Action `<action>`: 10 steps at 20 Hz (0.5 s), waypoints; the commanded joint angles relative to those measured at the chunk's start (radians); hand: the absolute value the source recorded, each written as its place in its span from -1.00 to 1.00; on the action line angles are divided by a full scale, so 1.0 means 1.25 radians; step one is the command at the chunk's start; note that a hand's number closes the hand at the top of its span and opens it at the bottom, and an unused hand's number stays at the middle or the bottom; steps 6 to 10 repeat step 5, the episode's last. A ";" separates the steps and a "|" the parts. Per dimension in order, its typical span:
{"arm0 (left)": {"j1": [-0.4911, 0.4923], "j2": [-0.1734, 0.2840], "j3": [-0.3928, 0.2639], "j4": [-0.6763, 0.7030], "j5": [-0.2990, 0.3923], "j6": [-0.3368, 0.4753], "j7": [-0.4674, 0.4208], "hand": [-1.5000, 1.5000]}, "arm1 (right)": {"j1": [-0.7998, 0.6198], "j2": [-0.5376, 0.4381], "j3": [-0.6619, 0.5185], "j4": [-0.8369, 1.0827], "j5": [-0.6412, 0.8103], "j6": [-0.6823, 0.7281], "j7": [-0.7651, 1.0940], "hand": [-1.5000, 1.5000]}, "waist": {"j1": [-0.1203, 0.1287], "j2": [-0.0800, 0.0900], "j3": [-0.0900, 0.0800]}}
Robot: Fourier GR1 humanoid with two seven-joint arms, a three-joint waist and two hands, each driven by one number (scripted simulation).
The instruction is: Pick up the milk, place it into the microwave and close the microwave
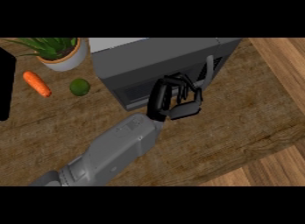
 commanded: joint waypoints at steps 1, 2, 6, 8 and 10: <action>-0.072 0.000 0.024 0.055 0.014 -0.015 0.022 1.00 | -0.023 -0.013 -0.001 0.026 -0.009 0.012 -0.002 -1.00 | 0.002 0.012 -0.002; -0.075 0.000 0.023 0.058 0.019 -0.011 0.027 1.00 | -0.021 -0.017 -0.005 0.037 -0.011 0.016 -0.002 -1.00 | -0.002 0.009 -0.001; -0.073 0.000 0.020 0.064 0.028 -0.015 0.025 1.00 | -0.035 -0.035 -0.012 0.049 -0.022 0.022 0.004 -1.00 | -0.003 0.010 -0.002; -0.073 0.000 0.020 0.064 0.028 -0.015 0.025 1.00 | -0.035 -0.035 -0.012 0.049 -0.022 0.022 0.004 -1.00 | -0.003 0.010 -0.002; -0.073 0.000 0.020 0.064 0.028 -0.015 0.025 1.00 | -0.035 -0.035 -0.012 0.049 -0.022 0.022 0.004 -1.00 | -0.003 0.010 -0.002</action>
